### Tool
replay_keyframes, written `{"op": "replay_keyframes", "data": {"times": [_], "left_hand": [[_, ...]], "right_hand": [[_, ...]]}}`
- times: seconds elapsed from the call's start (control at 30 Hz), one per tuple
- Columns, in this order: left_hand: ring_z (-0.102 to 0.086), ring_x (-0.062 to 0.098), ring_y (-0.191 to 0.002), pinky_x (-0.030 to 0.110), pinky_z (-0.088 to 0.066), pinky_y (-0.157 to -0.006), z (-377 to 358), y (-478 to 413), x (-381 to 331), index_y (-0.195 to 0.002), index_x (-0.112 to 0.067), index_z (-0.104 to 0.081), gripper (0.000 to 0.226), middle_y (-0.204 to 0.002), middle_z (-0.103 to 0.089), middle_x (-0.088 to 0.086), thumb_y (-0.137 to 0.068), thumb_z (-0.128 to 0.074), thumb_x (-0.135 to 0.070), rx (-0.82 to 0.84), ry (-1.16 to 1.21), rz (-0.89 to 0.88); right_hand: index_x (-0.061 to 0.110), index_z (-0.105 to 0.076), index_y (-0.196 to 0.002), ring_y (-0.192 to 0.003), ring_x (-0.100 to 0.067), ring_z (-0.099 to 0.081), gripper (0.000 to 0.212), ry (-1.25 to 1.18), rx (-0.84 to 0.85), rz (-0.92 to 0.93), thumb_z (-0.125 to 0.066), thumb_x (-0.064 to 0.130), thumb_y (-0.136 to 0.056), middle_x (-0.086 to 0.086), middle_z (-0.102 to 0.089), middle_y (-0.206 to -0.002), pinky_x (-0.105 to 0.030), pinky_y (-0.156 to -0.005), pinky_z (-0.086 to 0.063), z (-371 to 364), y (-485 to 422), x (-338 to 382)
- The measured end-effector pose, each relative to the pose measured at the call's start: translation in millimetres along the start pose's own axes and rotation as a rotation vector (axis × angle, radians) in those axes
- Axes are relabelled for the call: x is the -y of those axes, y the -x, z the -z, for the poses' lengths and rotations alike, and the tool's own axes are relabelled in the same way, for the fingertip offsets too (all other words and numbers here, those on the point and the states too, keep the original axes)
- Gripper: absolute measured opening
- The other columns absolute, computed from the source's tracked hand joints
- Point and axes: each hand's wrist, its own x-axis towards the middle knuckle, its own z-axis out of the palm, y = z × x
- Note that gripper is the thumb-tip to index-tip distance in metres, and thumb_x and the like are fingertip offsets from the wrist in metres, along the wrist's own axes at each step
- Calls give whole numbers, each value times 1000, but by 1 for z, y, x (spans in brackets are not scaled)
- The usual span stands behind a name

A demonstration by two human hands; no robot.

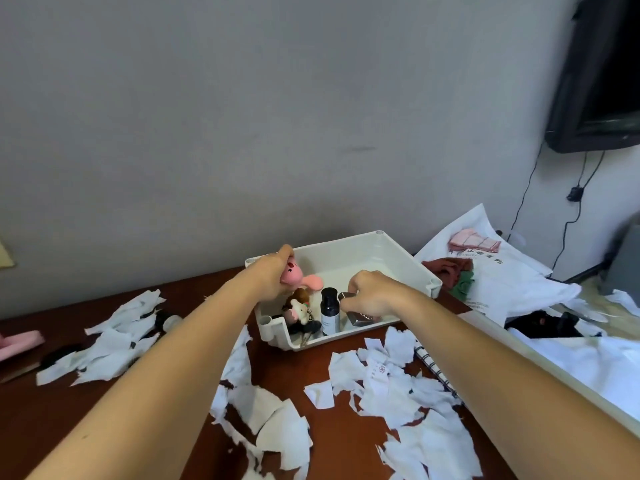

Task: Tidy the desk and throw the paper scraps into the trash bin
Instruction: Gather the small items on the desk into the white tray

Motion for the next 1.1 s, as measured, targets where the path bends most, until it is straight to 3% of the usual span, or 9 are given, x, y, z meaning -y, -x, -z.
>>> {"op": "replay_keyframes", "data": {"times": [0.13,0.3,0.37,0.5,0.57,0.63,0.73,1.1], "left_hand": [[-56,31,-107,38,-45,-91,-6,-8,7,-124,-20,-35,48,-124,-58,8,-86,-60,-35,14,-157,6],[-37,28,-128,40,-30,-105,-11,-10,4,-136,-25,-39,46,-141,-41,7,-92,-50,-33,15,-393,10],[-33,29,-131,41,-27,-108,-11,-8,4,-141,-26,-34,51,-144,-36,7,-93,-49,-36,10,-404,20],[-25,31,-138,43,-22,-112,-5,3,4,-147,-28,-22,56,-150,-28,7,-96,-42,-40,43,-312,70],[-21,30,-140,44,-19,-113,-1,11,3,-148,-26,-19,54,-154,-23,7,-98,-37,-38,57,-256,88],[-17,29,-143,45,-17,-114,4,22,1,-148,-25,-18,53,-156,-19,5,-100,-34,-36,61,-231,91],[-15,28,-144,45,-16,-114,9,42,-2,-149,-25,-16,53,-157,-17,4,-100,-33,-35,36,-205,66],[-8,23,-147,44,-10,-117,51,115,-9,-151,-29,-7,57,-160,-5,0,-100,-26,-45,2,-203,60]], "right_hand": [[10,-54,-79,-72,-24,-48,22,40,9,-6,-57,31,-83,-7,-53,-78,-29,-62,-35,-4,-4,-1],[7,-61,-89,-78,-24,-51,25,60,12,1,-59,31,-83,-6,-55,-81,-28,-61,-37,-10,-6,-2],[7,-60,-91,-79,-25,-51,27,73,3,7,-59,32,-83,-6,-55,-83,-28,-61,-38,-12,-7,-3],[12,-50,-72,-72,-22,-48,26,120,-12,-8,-61,33,-82,-2,-48,-70,-25,-51,-33,-17,-8,-3],[9,-56,-82,-78,-24,-53,26,130,-17,-7,-62,34,-83,-6,-56,-82,-26,-58,-41,-18,-7,-4],[6,-61,-108,-95,-27,-59,33,138,-27,14,-61,31,-86,-11,-62,-105,-32,-77,-50,-18,-4,-4],[12,-55,-126,-110,-28,-56,38,139,-55,30,-59,22,-89,-11,-58,-124,-31,-89,-47,-15,5,-2],[23,-54,-124,-108,-26,-56,36,177,-207,167,-56,30,-89,-4,-61,-119,-39,-93,-48,16,54,47]]}}
